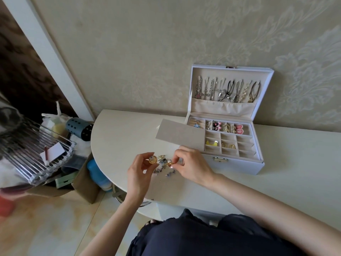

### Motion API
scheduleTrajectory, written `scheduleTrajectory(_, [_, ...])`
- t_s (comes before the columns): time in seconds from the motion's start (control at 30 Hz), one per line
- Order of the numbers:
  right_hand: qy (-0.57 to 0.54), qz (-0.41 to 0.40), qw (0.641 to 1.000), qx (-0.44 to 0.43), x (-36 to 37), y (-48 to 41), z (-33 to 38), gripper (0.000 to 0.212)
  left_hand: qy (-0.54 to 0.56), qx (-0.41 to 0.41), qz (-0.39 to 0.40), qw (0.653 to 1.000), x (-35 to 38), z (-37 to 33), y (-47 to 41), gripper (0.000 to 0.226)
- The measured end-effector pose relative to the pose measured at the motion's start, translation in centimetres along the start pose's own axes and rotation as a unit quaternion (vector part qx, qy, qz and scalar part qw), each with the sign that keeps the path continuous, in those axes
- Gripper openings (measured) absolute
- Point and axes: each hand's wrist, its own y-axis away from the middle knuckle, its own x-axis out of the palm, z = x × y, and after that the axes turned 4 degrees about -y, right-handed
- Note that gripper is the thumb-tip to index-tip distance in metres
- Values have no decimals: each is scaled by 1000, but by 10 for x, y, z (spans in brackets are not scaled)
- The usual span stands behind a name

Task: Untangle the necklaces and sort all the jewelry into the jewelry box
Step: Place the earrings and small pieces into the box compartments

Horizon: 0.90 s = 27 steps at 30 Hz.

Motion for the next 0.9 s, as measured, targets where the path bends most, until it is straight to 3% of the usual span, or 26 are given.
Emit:
scheduleTrajectory(0.1, [-124, -12, 989, 75, -14, 6, 2, 14, 9, 24, 22, 999, 6, -10, 1, 28])
scheduleTrajectory(0.2, [-249, -16, 954, 166, -29, 13, 4, 11, 43, 17, 54, 997, 15, -23, 2, 25])
scheduleTrajectory(0.33, [-357, -33, 912, 199, -43, 22, -1, 14, 41, 49, 96, 993, 31, -38, 2, 29])
scheduleTrajectory(0.47, [-378, -25, 902, 205, -53, 30, -7, 24, 30, 88, 128, 987, 44, -53, -1, 31])
scheduleTrajectory(0.63, [-421, -37, 881, 214, -70, 41, -11, 18, 39, 72, 159, 984, 61, -70, -8, 19])
scheduleTrajectory(0.73, [-408, -68, 882, 227, -84, 45, -17, 15, 51, 70, 188, 978, 71, -85, -15, 22])
scheduleTrajectory(0.9, [-337, -105, 897, 265, -110, 52, -39, 27, 16, 116, 236, 965, 99, -113, -33, 28])
